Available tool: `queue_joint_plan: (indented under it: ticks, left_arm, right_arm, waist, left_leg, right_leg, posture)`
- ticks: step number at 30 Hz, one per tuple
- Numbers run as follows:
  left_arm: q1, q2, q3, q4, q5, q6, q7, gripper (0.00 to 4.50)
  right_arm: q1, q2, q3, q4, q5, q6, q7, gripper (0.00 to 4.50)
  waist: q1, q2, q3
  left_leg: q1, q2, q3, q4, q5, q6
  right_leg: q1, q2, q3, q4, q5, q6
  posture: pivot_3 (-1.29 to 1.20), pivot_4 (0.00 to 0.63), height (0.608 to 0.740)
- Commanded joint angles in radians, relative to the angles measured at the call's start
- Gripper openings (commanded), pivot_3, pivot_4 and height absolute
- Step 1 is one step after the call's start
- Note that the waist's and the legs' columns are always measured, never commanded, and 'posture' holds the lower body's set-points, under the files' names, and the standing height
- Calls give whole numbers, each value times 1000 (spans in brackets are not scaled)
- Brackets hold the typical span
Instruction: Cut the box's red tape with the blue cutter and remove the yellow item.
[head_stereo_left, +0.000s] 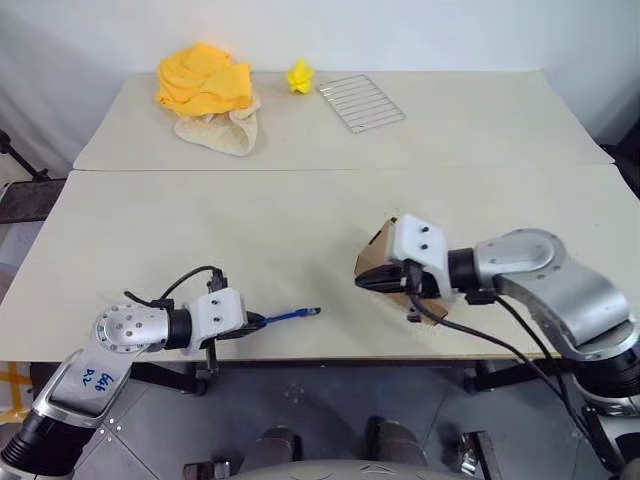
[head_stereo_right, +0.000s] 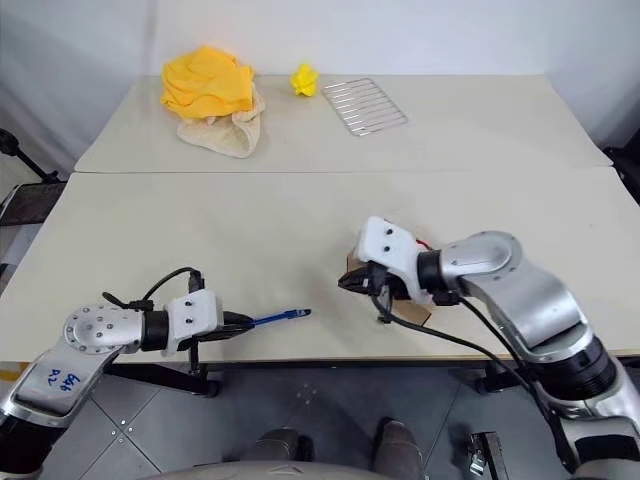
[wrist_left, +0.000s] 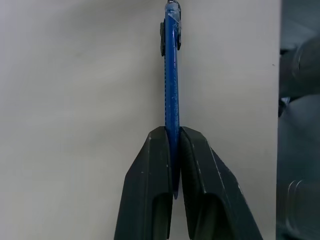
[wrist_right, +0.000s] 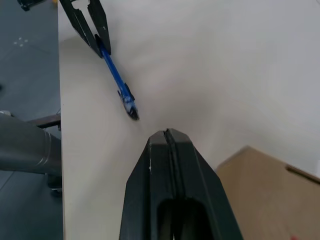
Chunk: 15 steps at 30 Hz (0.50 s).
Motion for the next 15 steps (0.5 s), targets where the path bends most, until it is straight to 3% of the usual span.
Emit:
queue_joint_plan:
  ticks: [1,7,15]
  left_arm:
    - [-11,23,-51,19,92,-60,-16,382]
    - [-15,-9,-55,-24,110,6,12,382]
    - [23,-33,-56,-91,45,170,-10,382]
  right_arm:
    - [-19,37,95,-55,-63,-64,-11,32]
    - [-11,114,140,-75,-74,-51,-51,32]
    - [7,100,116,-85,-66,-41,-59,32]
  waist:
    - [0,0,0]
    - [3,0,0]
    - [1,0,0]
  left_leg:
    - [0,0,0,0,0,0]
    - [0,0,1,1,0,1]
    - [1,0,0,1,-1,1]
  right_leg:
    - [0,0,0,0,0,0]
    - [0,0,1,1,0,0]
    - [0,0,1,2,0,0]
  posture:
    - [0,150,740]
    - [0,150,740]
    - [0,150,740]
